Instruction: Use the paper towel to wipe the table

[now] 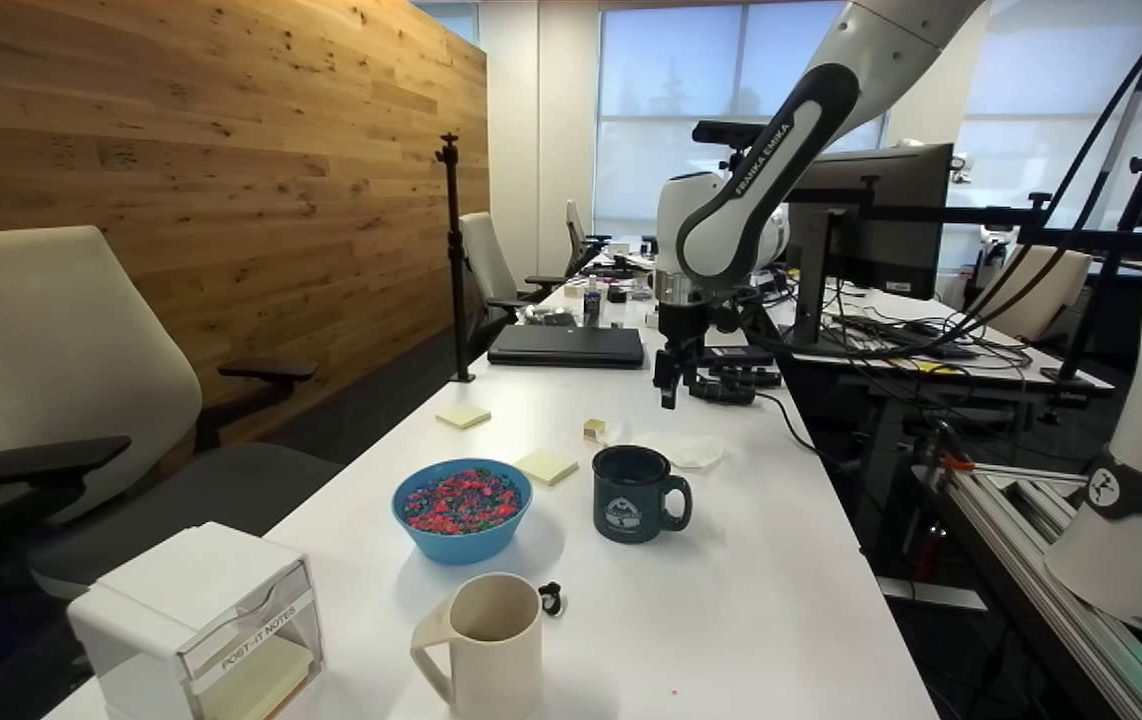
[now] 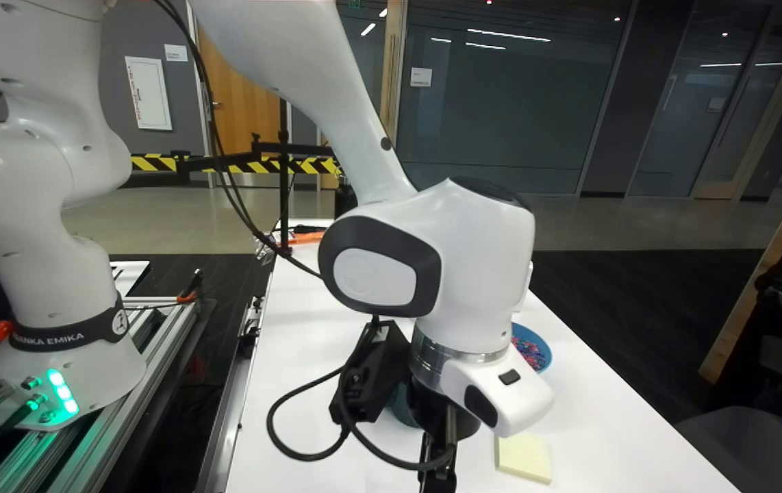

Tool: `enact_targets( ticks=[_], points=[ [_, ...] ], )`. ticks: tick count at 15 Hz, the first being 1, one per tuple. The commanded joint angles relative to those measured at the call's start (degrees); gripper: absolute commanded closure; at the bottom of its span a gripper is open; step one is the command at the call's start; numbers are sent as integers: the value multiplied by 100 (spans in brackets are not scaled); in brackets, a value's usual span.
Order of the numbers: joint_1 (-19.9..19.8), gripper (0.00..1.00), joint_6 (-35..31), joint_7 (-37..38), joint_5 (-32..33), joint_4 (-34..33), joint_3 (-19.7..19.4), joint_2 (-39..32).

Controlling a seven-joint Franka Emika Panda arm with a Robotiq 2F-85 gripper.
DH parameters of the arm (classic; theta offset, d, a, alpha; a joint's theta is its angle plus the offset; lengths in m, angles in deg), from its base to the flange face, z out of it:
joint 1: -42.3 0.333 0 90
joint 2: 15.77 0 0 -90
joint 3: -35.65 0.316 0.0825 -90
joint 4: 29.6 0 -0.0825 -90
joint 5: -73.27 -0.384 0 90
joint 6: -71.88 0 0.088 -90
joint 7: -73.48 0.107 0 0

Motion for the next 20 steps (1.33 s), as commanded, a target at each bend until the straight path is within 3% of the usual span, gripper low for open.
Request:
enact_targets(
  ticks=[1, 4, 5, 8, 13, 20],
  points=[
    [-1, 0, 14, 36, 11, -7, -3, -13],
    [4, 0, 14, 67, 13, -23, -12, -22],
    [-82, 0, -40, -316, -67, 118, 110, 141],
    [40, 0, -401, 499, -175, -143, -8, -361],
    [-21, 0, -882, 1108, -547, -384, 10, -956],
    [-41, 0, -864, 1791, -1198, -720, 88, -1371]
  ],
)
